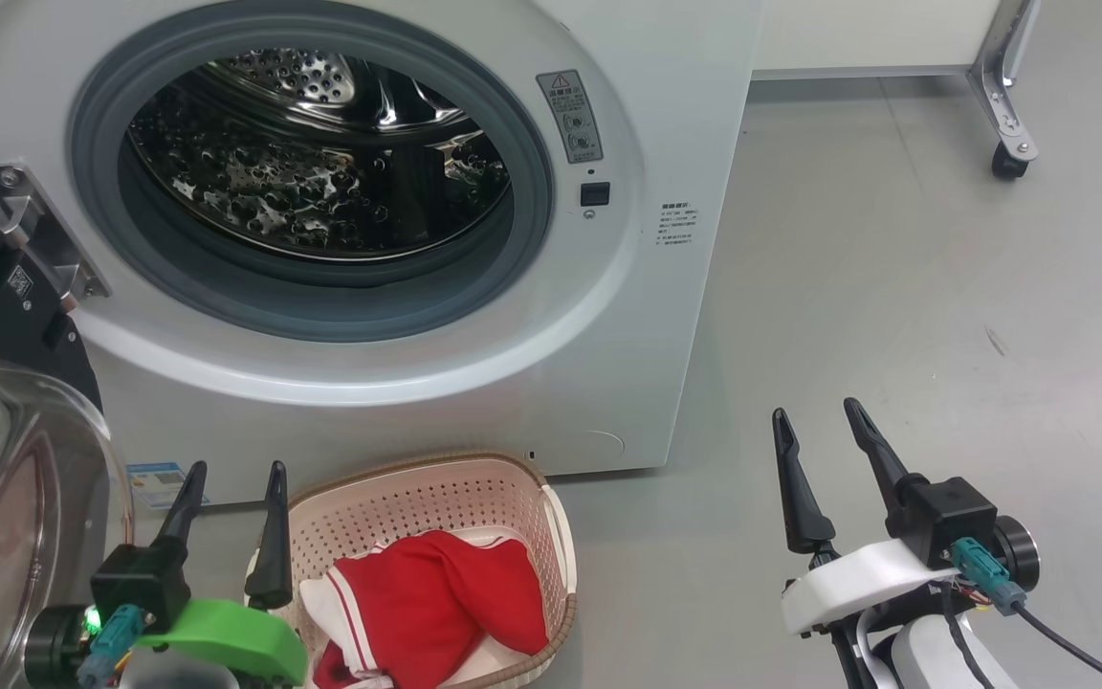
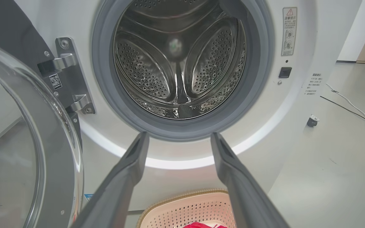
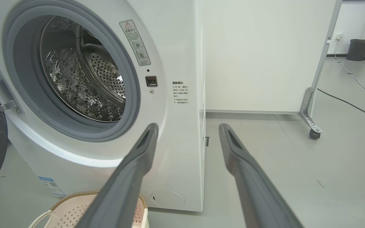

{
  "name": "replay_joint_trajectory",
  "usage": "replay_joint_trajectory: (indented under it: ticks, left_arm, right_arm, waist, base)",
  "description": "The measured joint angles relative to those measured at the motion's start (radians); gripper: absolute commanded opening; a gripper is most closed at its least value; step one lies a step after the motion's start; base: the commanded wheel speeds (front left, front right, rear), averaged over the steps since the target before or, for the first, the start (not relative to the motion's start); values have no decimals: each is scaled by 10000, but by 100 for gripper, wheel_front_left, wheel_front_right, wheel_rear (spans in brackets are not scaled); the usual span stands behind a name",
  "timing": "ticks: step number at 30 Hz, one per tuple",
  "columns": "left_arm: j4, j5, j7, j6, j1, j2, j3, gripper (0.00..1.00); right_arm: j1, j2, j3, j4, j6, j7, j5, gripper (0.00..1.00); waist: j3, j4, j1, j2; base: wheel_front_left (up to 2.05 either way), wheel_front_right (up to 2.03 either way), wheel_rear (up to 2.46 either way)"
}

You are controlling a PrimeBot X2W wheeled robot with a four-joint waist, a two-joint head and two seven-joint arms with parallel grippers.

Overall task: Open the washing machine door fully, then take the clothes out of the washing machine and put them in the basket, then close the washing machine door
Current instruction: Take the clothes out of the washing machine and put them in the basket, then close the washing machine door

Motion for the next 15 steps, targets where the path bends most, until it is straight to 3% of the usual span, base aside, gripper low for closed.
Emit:
replay_joint_trajectory:
  ticks: [15]
  left_arm:
    - [-1049,94,470,257,721,61,-42,100]
  right_arm:
    - [175,6,-35,-56,48,0,-38,100]
  waist:
    - [-14,-46,1,0]
  base:
    - [0,0,0]
